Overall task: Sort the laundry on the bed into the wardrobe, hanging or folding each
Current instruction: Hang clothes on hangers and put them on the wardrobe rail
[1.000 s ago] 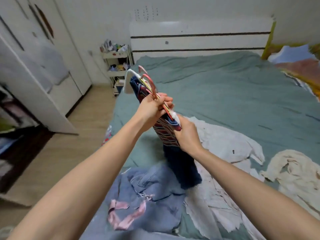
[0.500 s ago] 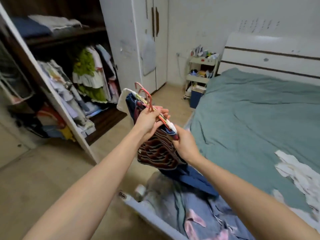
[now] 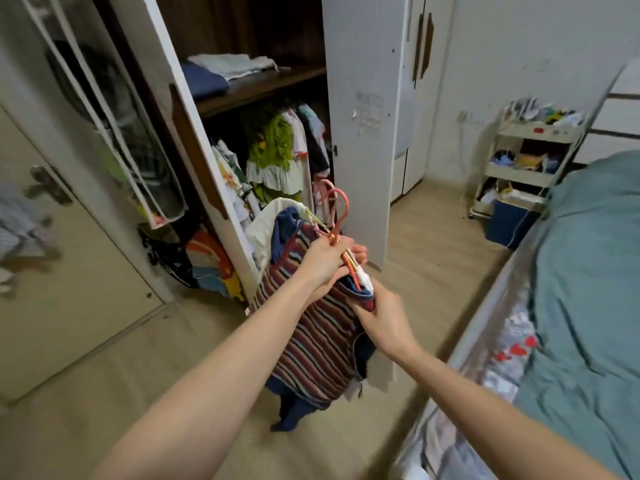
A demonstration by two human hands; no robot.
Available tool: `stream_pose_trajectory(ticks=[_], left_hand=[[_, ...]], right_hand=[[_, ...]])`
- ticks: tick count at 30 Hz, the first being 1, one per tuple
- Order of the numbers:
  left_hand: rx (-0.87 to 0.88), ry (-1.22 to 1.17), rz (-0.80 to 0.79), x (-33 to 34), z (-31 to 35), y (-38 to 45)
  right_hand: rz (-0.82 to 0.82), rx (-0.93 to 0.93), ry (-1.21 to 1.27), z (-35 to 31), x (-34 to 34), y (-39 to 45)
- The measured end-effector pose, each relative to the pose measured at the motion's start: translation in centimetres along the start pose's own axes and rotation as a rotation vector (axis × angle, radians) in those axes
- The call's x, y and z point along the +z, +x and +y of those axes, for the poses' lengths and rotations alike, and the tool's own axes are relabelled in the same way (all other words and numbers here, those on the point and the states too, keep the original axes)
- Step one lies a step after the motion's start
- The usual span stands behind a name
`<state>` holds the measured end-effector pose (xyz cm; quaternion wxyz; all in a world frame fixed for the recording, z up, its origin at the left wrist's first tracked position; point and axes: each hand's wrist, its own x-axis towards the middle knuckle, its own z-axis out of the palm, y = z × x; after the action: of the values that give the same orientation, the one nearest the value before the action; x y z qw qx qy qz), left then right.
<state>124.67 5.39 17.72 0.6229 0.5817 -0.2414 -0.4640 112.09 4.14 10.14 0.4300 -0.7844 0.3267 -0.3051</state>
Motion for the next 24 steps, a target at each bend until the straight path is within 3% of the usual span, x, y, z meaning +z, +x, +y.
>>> stream_pose_trajectory(ticks=[5, 12, 24], left_hand=[[-0.069, -0.018, -0.034, -2.7, 1.9, 9.5], [-0.16, -0.222, -0.084, -6.7, 5.3, 22.7], [-0.316, -0.464, -0.156, -9.6, 9.2, 46.9]], right_hand=[[0.089, 0.028, 0.046, 1.9, 2.7, 8.7], [0.006, 0.006, -0.005, 2.6, 3.5, 22.5], [0.116, 0.09, -0.086, 7.7, 5.4, 46.1]])
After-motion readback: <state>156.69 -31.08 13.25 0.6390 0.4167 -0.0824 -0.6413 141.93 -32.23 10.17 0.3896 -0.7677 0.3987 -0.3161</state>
